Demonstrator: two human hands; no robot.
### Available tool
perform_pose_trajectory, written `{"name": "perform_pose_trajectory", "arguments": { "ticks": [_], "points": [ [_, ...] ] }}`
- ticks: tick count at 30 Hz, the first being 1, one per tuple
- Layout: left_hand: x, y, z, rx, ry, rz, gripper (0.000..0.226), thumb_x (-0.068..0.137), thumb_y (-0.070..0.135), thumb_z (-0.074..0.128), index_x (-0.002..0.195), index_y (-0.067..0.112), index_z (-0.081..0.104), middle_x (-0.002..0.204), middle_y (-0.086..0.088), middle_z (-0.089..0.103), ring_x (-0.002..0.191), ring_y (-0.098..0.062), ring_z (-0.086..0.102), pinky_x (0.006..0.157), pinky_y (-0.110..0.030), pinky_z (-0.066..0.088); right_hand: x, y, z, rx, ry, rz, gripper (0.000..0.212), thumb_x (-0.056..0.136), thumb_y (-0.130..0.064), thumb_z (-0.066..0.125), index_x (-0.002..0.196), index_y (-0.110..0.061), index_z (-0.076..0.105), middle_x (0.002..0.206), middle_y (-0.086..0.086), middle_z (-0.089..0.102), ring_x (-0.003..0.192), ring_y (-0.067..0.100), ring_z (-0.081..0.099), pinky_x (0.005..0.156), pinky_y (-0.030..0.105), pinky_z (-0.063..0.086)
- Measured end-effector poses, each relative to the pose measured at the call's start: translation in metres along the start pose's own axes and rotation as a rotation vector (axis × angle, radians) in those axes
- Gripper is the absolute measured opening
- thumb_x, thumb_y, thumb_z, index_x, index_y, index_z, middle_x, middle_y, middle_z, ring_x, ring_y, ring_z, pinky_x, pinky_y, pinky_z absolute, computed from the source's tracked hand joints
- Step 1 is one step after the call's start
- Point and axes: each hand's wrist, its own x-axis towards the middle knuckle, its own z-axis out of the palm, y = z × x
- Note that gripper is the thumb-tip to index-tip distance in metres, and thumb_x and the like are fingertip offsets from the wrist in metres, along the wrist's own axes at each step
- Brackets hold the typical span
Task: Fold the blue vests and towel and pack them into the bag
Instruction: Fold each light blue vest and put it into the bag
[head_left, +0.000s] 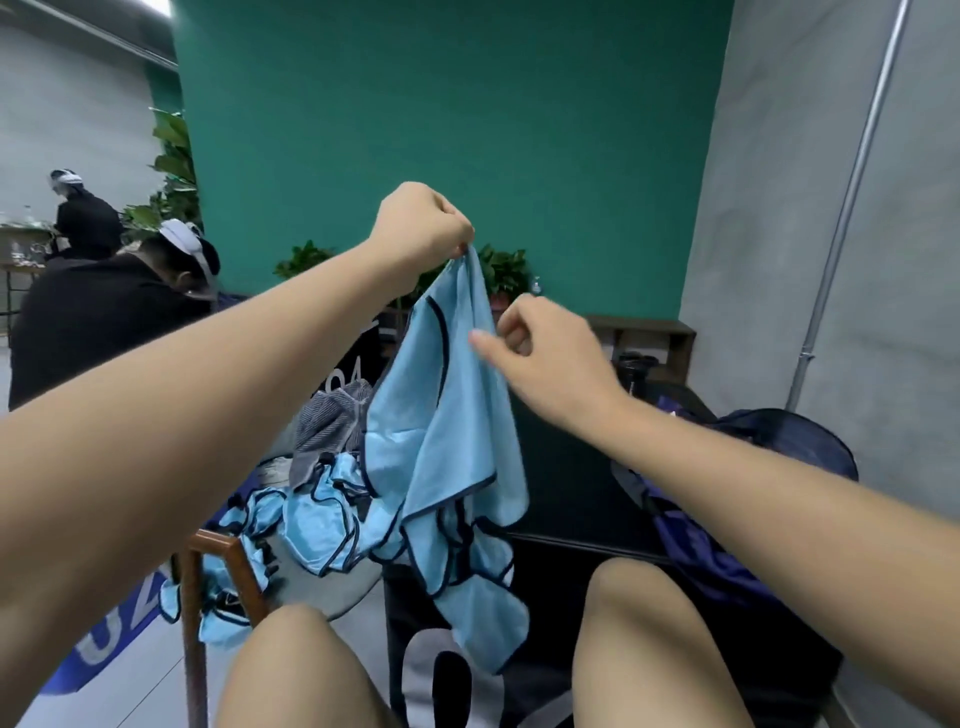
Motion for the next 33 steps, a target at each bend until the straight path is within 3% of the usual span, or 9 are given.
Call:
{"name": "perform_pose_trajectory", "arguments": {
  "ticks": [3, 6, 9, 12, 15, 21, 25, 29, 33],
  "points": [
    [-0.004, 0.002, 0.010, 0.026, -0.023, 0.006, 0.020, 0.079, 0.013, 0.063, 0.081, -0.002, 0.077, 0.074, -0.013, 0.075, 0.057, -0.014, 0.053, 0.057, -0.025, 0.051, -0.006, -0.012, 0.022, -0.014, -0.130, 0.111, 0.052, 0.083, -0.073, 0.070, 0.086, -0.023, 0.058, 0.080, -0.007, 0.065, 0.074, 0.014, 0.064, 0.064, 0.039, 0.053],
    [-0.006, 0.003, 0.014, 0.034, -0.020, 0.009, 0.020, 0.081, 0.011, 0.061, 0.083, -0.002, 0.076, 0.076, -0.013, 0.077, 0.051, -0.010, 0.050, 0.050, -0.019, 0.047, -0.004, -0.005, 0.040, 0.031, -0.181, 0.180, 0.052, 0.089, -0.051, 0.077, 0.071, -0.015, 0.044, 0.063, 0.002, 0.054, 0.056, 0.021, 0.053, 0.052, 0.037, 0.042],
    [-0.007, -0.002, 0.011, 0.039, -0.010, 0.010, 0.021, 0.080, 0.012, 0.061, 0.084, -0.003, 0.075, 0.086, -0.019, 0.077, 0.059, -0.015, 0.052, 0.058, -0.024, 0.050, -0.007, 0.005, 0.046, 0.050, -0.218, 0.191, 0.050, 0.093, -0.036, 0.074, 0.068, -0.015, 0.036, 0.063, 0.004, 0.043, 0.056, 0.023, 0.041, 0.051, 0.035, 0.031],
    [-0.005, -0.013, 0.007, 0.040, -0.014, -0.006, 0.026, 0.077, 0.012, 0.058, 0.087, -0.008, 0.072, 0.077, -0.022, 0.072, 0.064, -0.017, 0.051, 0.059, -0.029, 0.051, -0.006, 0.018, 0.038, 0.055, -0.252, 0.170, 0.043, 0.096, -0.032, 0.071, 0.071, -0.009, 0.045, 0.064, 0.004, 0.048, 0.056, 0.020, 0.043, 0.052, 0.034, 0.031],
    [-0.002, -0.025, 0.002, 0.061, 0.002, -0.025, 0.024, 0.076, 0.015, 0.058, 0.083, -0.004, 0.071, 0.070, -0.009, 0.061, 0.065, -0.017, 0.049, 0.057, -0.031, 0.048, 0.000, 0.033, 0.020, 0.040, -0.256, 0.164, 0.044, 0.098, -0.036, 0.071, 0.070, -0.011, 0.049, 0.064, 0.003, 0.047, 0.057, 0.016, 0.040, 0.051, 0.032, 0.026],
    [-0.010, -0.046, 0.002, 0.032, 0.012, -0.036, 0.021, 0.086, 0.017, 0.061, 0.086, 0.001, 0.075, 0.081, -0.013, 0.077, 0.065, -0.021, 0.065, 0.075, -0.043, 0.067, 0.030, 0.057, -0.011, 0.208, -0.186, 0.261, 0.034, 0.097, -0.035, 0.073, 0.076, -0.009, 0.067, 0.058, -0.010, 0.048, 0.055, 0.010, 0.038, 0.057, 0.030, 0.027],
    [-0.031, -0.058, 0.012, -0.049, -0.023, -0.090, 0.013, 0.085, 0.013, 0.066, 0.079, 0.010, 0.077, 0.070, 0.007, 0.074, 0.066, -0.013, 0.064, 0.069, -0.028, 0.059, 0.046, 0.058, -0.024, 0.200, -0.157, 0.258, 0.026, 0.097, -0.024, 0.072, 0.074, -0.013, 0.069, 0.045, -0.017, 0.042, 0.042, 0.004, 0.032, 0.050, 0.026, 0.024],
    [-0.059, -0.080, 0.024, -0.128, -0.084, -0.136, 0.008, 0.089, 0.012, 0.069, 0.084, 0.013, 0.076, 0.074, 0.000, 0.074, 0.066, -0.012, 0.060, 0.063, -0.026, 0.049, 0.058, 0.060, -0.031, 0.171, -0.146, 0.264, 0.023, 0.095, -0.023, 0.070, 0.076, -0.010, 0.070, 0.053, -0.015, 0.049, 0.052, 0.005, 0.038, 0.056, 0.030, 0.030],
    [-0.097, -0.116, 0.040, -0.147, -0.152, -0.224, 0.004, 0.093, 0.016, 0.072, 0.093, 0.013, 0.075, 0.083, -0.003, 0.076, 0.069, -0.010, 0.063, 0.060, -0.025, 0.045, 0.066, 0.058, -0.031, 0.180, -0.144, 0.274, 0.027, 0.093, -0.027, 0.071, 0.084, -0.002, 0.071, 0.071, 0.001, 0.055, 0.067, 0.017, 0.044, 0.064, 0.032, 0.034]
  ]
}}
